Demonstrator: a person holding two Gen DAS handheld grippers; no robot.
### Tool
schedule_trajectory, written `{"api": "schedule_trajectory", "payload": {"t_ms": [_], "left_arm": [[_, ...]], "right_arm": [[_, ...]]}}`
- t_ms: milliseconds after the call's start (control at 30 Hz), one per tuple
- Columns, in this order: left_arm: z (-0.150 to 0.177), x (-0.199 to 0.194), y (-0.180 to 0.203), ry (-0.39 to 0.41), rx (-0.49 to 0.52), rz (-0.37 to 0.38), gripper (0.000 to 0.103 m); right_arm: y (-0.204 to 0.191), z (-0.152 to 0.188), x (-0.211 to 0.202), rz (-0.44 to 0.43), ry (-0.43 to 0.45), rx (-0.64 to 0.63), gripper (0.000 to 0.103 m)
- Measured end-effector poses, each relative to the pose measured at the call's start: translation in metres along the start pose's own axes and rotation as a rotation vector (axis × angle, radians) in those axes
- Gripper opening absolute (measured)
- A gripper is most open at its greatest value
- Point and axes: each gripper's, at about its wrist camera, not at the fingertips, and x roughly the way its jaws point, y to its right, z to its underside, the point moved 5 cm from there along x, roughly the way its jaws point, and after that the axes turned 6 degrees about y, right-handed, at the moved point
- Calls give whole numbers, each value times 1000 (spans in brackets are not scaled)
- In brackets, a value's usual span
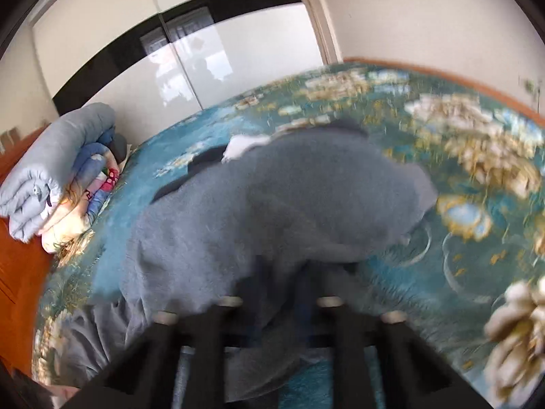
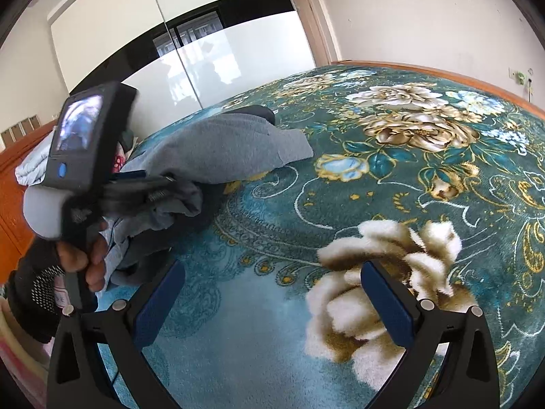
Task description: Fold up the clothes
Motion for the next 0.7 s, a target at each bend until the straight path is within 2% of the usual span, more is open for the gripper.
{"api": "schedule_trajectory", "payload": {"t_ms": [133, 200, 300, 400, 500, 600, 700], "left_arm": [[-13, -26, -42, 3, -115, 44, 5], [-25, -38, -69, 43, -135, 56, 5], [-45, -82, -112, 111, -177, 112, 4], [-79, -109, -140, 166, -167, 174, 4], [-122, -130, -129, 238, -141, 227, 4], [-168, -154, -74, 331, -117, 258, 4], [-200, -182, -27, 380, -108, 351, 4]], "right_arm": [[4, 0, 1, -15, -8, 33, 103], [5, 1, 1, -27, -15, 46, 103], [5, 0, 0, -49, -13, 66, 103], [7, -2, -4, -88, -7, 103, 103], [11, -7, -10, -138, 2, 143, 103], [20, -13, -19, -174, 30, 194, 103], [44, -20, -33, -153, 80, 260, 103]]}}
